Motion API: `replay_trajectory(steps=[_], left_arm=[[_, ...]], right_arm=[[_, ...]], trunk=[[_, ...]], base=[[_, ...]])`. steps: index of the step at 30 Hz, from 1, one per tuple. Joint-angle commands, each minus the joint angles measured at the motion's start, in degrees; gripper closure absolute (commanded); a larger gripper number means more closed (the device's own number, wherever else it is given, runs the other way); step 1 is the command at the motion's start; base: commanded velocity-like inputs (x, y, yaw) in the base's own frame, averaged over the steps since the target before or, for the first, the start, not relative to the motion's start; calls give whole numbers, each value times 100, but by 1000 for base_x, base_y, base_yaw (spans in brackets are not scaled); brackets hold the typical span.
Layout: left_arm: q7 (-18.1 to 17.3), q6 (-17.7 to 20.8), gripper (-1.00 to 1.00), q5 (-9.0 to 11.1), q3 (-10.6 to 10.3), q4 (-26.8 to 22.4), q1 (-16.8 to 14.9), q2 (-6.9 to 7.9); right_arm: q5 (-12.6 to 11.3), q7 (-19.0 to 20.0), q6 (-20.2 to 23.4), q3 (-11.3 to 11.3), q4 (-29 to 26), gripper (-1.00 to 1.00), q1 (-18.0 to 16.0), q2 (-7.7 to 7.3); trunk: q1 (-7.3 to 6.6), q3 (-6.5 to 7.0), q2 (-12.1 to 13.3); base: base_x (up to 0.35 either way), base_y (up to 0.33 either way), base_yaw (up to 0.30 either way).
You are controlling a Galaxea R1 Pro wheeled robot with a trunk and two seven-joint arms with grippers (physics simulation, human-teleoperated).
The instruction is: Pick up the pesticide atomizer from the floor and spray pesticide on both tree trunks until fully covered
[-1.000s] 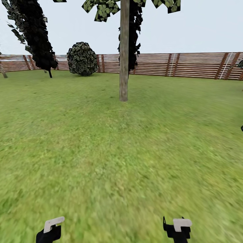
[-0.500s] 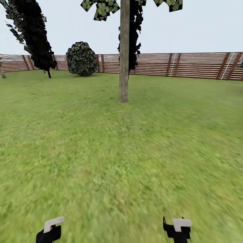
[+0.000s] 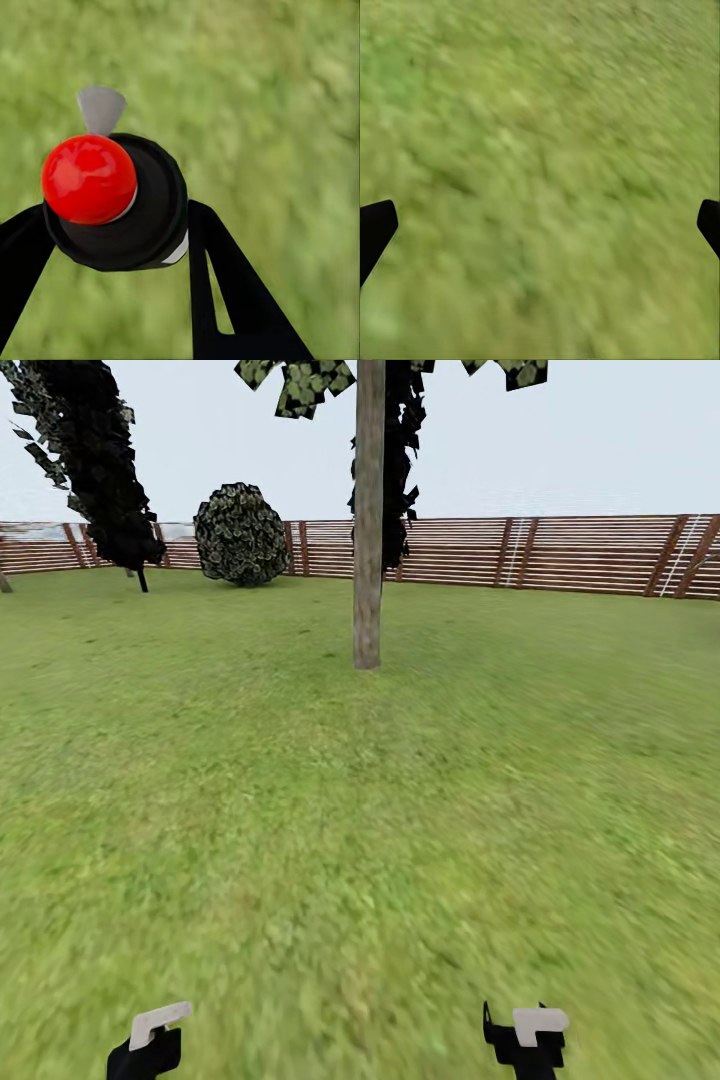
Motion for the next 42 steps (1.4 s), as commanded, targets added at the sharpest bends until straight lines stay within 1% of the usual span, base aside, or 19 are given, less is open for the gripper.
replay_trajectory(steps=[1, 42], left_arm=[[0, 0, 100, 1, 0, -1, 1, 0], [0, 0, 100, -2, 0, -1, 1, -1]], right_arm=[[0, 0, 0, 0, 0, -100, 0, 0], [0, 0, 0, -5, 0, -100, 0, -6]], trunk=[[0, 0, 0], [0, 0, 0]], base=[[340, 0, 0], [340, 0, 0]])
